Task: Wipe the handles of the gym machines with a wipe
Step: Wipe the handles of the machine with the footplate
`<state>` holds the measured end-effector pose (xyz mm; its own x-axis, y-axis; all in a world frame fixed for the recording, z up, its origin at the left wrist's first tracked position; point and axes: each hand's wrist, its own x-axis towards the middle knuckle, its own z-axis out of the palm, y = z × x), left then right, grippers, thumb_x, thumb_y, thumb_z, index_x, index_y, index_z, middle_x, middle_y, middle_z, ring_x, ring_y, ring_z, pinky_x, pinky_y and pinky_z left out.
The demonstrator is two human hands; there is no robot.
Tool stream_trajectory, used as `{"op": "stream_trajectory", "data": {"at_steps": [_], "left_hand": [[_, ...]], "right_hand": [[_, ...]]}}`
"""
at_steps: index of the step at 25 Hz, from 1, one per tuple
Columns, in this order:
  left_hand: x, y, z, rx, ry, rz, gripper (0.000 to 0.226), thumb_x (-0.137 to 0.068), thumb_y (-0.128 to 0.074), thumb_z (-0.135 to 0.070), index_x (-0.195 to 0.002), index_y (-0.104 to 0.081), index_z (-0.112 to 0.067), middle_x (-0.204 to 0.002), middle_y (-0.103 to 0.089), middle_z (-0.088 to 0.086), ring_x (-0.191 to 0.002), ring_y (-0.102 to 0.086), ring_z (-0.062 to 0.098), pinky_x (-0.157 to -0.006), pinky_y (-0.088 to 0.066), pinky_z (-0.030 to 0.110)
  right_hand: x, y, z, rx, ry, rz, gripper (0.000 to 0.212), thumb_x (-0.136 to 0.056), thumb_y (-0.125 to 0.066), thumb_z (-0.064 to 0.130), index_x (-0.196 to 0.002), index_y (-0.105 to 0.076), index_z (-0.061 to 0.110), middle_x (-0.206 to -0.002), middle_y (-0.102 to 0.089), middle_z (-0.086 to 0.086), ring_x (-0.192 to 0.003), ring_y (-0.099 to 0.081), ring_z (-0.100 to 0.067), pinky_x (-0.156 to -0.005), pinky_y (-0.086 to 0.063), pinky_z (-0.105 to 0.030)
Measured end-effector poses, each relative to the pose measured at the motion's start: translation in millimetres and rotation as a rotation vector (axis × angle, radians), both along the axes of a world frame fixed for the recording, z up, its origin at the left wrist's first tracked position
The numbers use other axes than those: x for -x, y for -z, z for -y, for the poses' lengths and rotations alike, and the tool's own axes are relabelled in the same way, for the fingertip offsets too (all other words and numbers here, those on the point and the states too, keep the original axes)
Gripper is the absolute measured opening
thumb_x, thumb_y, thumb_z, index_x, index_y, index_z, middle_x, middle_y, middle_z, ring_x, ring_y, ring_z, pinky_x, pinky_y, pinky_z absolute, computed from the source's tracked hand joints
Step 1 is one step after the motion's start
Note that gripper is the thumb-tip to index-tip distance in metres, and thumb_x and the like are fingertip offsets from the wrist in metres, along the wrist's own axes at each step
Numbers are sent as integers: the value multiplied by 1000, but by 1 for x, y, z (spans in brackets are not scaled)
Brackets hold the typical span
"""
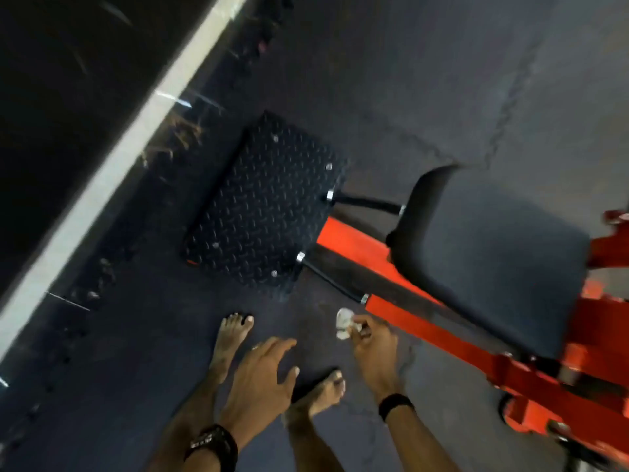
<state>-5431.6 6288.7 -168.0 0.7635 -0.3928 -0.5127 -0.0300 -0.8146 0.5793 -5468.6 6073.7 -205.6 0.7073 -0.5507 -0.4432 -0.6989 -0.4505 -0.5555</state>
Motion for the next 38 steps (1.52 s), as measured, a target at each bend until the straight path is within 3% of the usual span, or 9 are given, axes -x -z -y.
{"op": "stream_trajectory", "data": {"at_steps": [3, 6, 10, 14, 20, 27, 30, 34, 38], "left_hand": [[-15, 97, 0, -64, 40, 69, 56, -70, -87, -29, -121, -68, -14, -109, -71, 3, -104, -52, 16, -99, -23, 23], [-24, 146, 4, -138, 127, -66, 65, -79, -78, -37, -137, -55, -17, -126, -65, 1, -116, -52, 18, -100, -10, 16], [-43, 181, 25, -110, 187, -99, 75, -93, -58, -48, -155, -22, -25, -154, -39, -4, -140, -37, 17, -109, -18, 27], [-60, 182, 30, -123, 190, -87, 78, -94, -57, -48, -156, -16, -28, -156, -32, -6, -141, -31, 19, -110, -25, 34], [-72, 192, 16, -244, 128, -208, 82, -81, -46, -65, -151, -16, -36, -149, -41, -7, -137, -40, 26, -109, -38, 53], [-67, 190, 33, -104, 29, -292, 57, -96, -57, -44, -148, -38, -30, -144, -49, -13, -133, -47, 11, -92, -20, 16], [-63, 202, 37, -49, -47, -383, 51, -93, -64, -40, -140, -50, -25, -129, -62, -8, -121, -57, 12, -101, -43, 28], [-67, 218, 46, -8, -80, -317, 51, -92, -65, -38, -138, -53, -22, -126, -64, -4, -115, -59, 15, -97, -50, 37], [-59, 210, 62, 21, -104, -316, 52, -90, -67, -34, -138, -52, -21, -126, -64, -1, -118, -59, 18, -98, -49, 41]], "right_hand": [[-11, 128, 23, 154, -139, 73, 15, -81, -58, 2, -85, -72, 6, -88, -70, -13, -82, -64, -27, -79, -45, -31], [-11, 216, 47, 315, -394, 89, 21, -79, -49, 6, -81, -70, 3, -82, -67, -19, -82, -56, -29, -75, -42, -37], [-13, 263, 56, 517, -516, -51, 12, -80, -55, 6, -83, -65, 1, -89, -60, -24, -87, -56, -42, -79, -39, -45], [-73, 300, 25, 351, -589, 97, 6, -80, -61, 1, -81, -67, 2, -83, -61, -19, -82, -56, -38, -74, -41, -40], [-110, 306, 18, 291, -773, -75, 13, -82, -59, 3, -90, -68, 4, -98, -63, -18, -97, -56, -38, -83, -39, -42], [-22, 229, 103, 235, -672, -66, 18, -86, -53, 10, -74, -66, 5, -81, -66, -19, -79, -63, -40, -71, -51, -49], [-90, 270, 59, 124, -606, -116, 21, -81, -49, 19, -65, -61, 14, -76, -68, -19, -74, -64, -39, -67, -50, -46], [-170, 316, 12, 36, -608, -222, 21, -77, -50, 21, -78, -70, 17, -91, -73, -16, -92, -64, -37, -82, -52, -43], [-102, 285, 63, 119, -711, -276, 29, -87, -47, 33, -77, -66, 15, -86, -72, -16, -83, -67, -35, -76, -52, -44]]}}
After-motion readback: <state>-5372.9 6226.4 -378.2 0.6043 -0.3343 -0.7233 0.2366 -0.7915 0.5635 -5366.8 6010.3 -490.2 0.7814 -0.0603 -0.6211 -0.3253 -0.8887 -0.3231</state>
